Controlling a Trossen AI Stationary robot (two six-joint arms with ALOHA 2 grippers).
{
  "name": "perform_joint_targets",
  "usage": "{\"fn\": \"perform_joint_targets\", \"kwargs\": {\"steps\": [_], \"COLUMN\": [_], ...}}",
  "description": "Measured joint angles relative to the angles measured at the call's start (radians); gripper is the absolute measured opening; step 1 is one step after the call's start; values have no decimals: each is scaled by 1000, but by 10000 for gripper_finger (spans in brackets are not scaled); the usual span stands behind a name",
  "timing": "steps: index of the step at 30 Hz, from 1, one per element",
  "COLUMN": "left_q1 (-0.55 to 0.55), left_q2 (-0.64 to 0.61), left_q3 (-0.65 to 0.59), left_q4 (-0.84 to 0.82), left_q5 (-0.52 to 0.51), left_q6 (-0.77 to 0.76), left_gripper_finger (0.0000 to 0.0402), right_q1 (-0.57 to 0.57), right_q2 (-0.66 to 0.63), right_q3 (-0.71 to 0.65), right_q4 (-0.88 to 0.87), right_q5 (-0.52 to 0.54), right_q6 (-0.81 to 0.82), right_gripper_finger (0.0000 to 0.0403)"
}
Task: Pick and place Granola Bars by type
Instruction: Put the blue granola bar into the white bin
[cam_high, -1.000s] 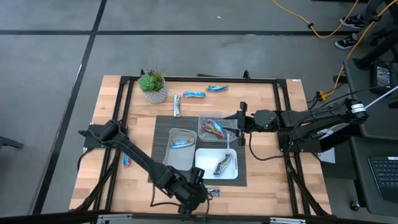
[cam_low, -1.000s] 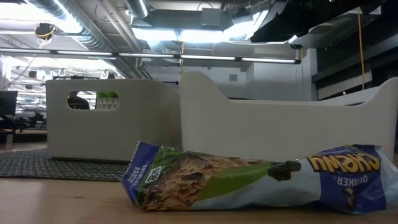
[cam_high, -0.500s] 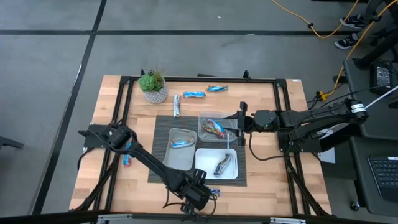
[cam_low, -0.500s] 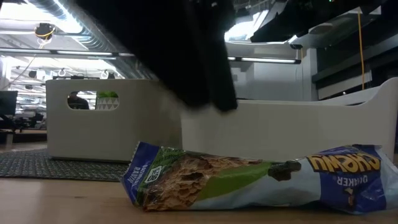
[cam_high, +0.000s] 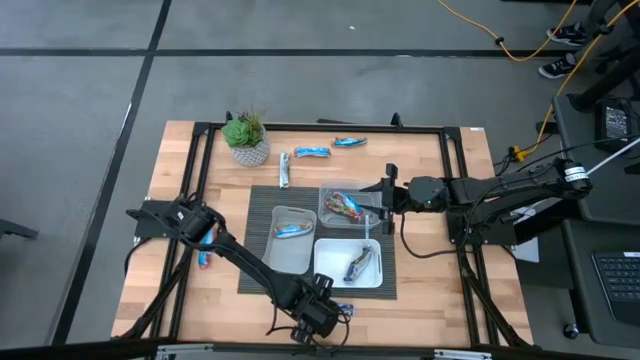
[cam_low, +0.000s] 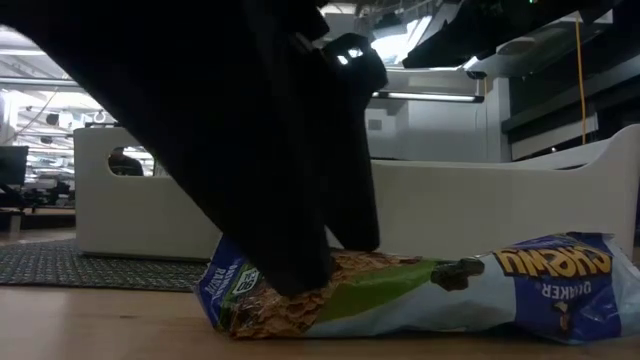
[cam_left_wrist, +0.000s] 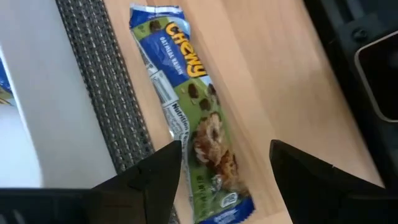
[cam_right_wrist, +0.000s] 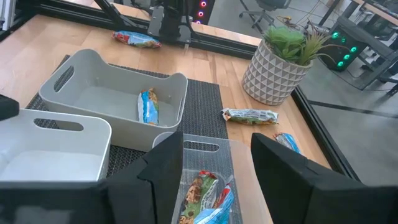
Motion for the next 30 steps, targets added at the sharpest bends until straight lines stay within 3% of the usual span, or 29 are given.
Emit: {"fn": "perform_joint_targets", "kwargs": {"steps": [16, 30], "left_q1": [8, -11], "left_q2": [12, 23], "left_q3": [3, -4], "left_q4": [2, 2], "left_q5": [11, 82], "left_q6": [11, -50], "left_gripper_finger": [234, 181], "right_q1": [0, 0], "right_q2": [0, 0], "right_q3": [0, 0], "right_q4": [0, 0], "right_q5": [0, 0], "right_q6": [0, 0], "right_gripper_finger": [192, 192]}}
